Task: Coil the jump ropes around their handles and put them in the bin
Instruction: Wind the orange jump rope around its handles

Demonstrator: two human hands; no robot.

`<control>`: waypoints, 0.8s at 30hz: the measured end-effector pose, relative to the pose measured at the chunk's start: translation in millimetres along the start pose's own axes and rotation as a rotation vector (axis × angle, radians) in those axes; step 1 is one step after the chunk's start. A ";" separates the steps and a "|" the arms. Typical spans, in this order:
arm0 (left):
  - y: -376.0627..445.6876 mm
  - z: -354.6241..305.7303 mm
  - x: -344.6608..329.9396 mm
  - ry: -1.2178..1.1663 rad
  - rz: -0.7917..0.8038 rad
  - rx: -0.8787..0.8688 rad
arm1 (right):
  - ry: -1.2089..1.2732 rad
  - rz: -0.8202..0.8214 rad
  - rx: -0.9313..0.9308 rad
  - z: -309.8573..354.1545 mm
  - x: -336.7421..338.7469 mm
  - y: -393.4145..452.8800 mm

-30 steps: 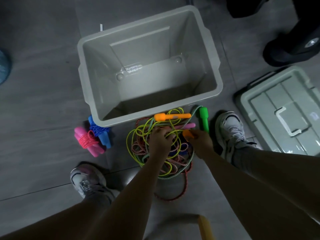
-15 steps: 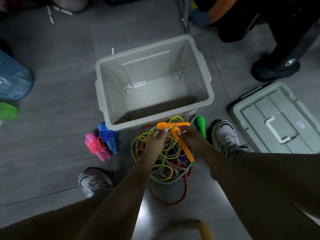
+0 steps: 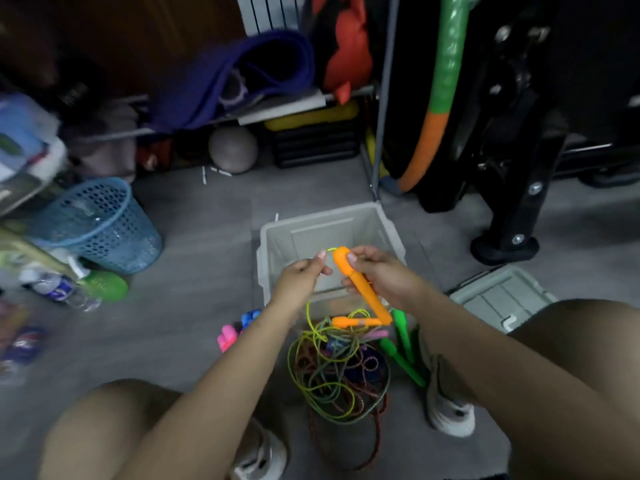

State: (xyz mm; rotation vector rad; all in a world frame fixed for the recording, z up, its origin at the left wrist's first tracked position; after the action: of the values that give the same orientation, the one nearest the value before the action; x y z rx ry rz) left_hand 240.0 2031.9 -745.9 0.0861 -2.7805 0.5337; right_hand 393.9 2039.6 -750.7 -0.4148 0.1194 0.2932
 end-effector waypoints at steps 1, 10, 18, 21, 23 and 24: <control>-2.4 -10.0 8.8 0.066 -0.012 0.000 | -0.019 0.014 0.035 15.6 -3.9 -6.1; -43.0 -46.1 38.7 -0.720 0.356 0.394 | -0.189 0.180 0.240 75.9 -43.4 -48.0; -26.1 -41.9 40.2 -0.752 0.241 0.235 | -0.463 0.200 0.291 47.9 -41.7 -49.0; -34.5 -54.1 48.9 -0.548 0.300 0.077 | -0.464 0.031 0.308 50.9 -37.2 -40.2; -41.7 -58.2 51.5 -0.453 0.401 0.054 | -0.460 0.041 0.319 56.4 -36.1 -35.7; -44.0 -59.5 52.8 -0.433 0.430 0.059 | -0.443 0.090 0.298 56.9 -37.0 -33.7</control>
State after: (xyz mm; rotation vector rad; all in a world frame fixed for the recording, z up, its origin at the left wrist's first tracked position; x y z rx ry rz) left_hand 211.9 2013.1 -661.5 -0.4453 -3.2198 0.7784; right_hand 372.1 2024.2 -679.9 -0.0426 -0.2509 0.4426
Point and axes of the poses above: each hand's wrist, its own y-axis towards the middle knuckle, its own x-axis out of the back of the hand, z = x × y, the point moved 3 cm from there along y, towards the middle knuckle, and after that the axes turned 2 degrees about -y, right-handed, at the moved point
